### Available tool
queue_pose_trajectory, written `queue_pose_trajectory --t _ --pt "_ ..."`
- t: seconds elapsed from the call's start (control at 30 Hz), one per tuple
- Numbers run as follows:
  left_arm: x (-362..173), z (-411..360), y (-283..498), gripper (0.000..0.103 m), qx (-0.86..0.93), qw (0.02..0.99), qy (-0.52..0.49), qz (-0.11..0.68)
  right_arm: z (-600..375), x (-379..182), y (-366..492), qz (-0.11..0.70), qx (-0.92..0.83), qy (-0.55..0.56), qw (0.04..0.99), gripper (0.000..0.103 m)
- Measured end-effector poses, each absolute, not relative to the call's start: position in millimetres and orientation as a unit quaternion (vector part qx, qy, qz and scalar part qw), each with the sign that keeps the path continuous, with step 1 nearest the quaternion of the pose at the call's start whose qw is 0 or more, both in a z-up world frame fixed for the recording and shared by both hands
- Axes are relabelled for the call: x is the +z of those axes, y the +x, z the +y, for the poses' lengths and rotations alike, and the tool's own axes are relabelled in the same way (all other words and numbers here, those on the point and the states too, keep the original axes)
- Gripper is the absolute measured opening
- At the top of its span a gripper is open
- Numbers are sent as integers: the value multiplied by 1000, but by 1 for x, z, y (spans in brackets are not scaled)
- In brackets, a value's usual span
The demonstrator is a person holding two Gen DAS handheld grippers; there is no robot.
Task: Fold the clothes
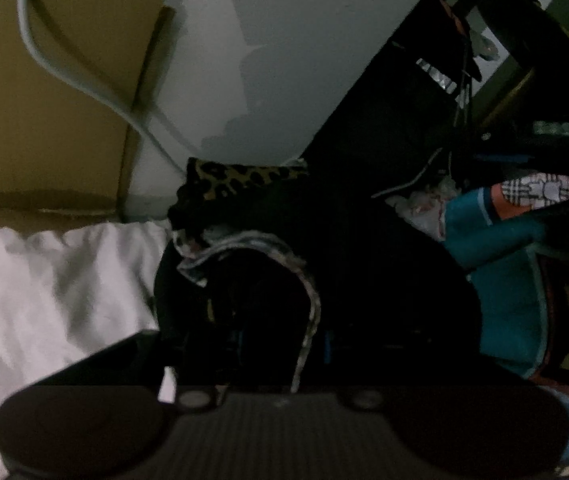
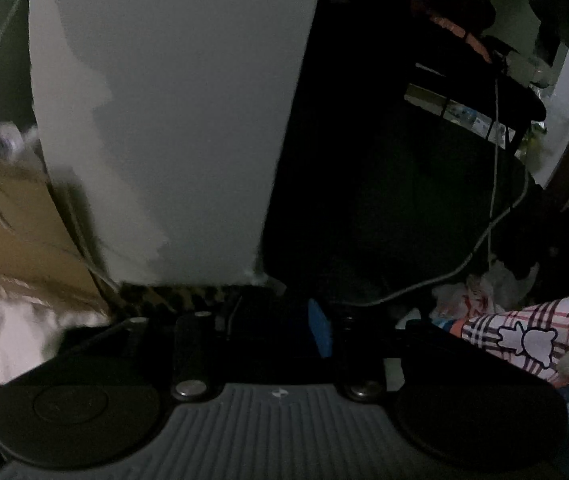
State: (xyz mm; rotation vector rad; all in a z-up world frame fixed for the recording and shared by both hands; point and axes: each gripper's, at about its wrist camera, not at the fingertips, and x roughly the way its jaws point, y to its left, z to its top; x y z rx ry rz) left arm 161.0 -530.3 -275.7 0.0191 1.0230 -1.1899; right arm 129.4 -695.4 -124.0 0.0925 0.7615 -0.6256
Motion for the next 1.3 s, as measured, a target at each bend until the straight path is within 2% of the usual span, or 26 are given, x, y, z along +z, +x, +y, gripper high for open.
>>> queue_pose_trajectory --t 0.13,0.2,0.33,0.37,0.4,0.7,1.03,1.13,1.23,1.27,1.3 --pt "-279 -529 165 40 -538 699 -2 471 -677 -137 109 352 -279 74 890 45" --pt "-282 -526 172 51 -532 695 -21 483 -665 -155 97 353 -270 78 893 45" --pt "-282 -517 189 63 -517 694 -67 497 -644 -196 79 358 -253 64 896 45" --pt "-281 -517 193 71 -512 697 -70 497 -641 -203 75 353 -253 70 898 45" --pt "-281 -517 196 75 -508 699 -71 498 -639 -210 70 346 -252 76 900 45" --pt "-294 -528 212 76 -483 679 -134 536 -628 -243 50 315 -260 160 899 45" --pt "-293 -546 215 70 -471 685 -127 542 -625 -239 54 288 -243 190 907 45" --pt "-290 -547 223 67 -466 686 -140 541 -621 -244 64 302 -220 190 908 45" --pt "-284 -546 227 59 -469 688 -146 534 -619 -254 70 323 -209 190 903 45" --pt "-281 -547 228 48 -471 690 -144 531 -620 -256 71 324 -209 194 902 45" --pt "-279 -547 229 30 -474 691 -139 528 -621 -257 71 323 -208 200 901 45"
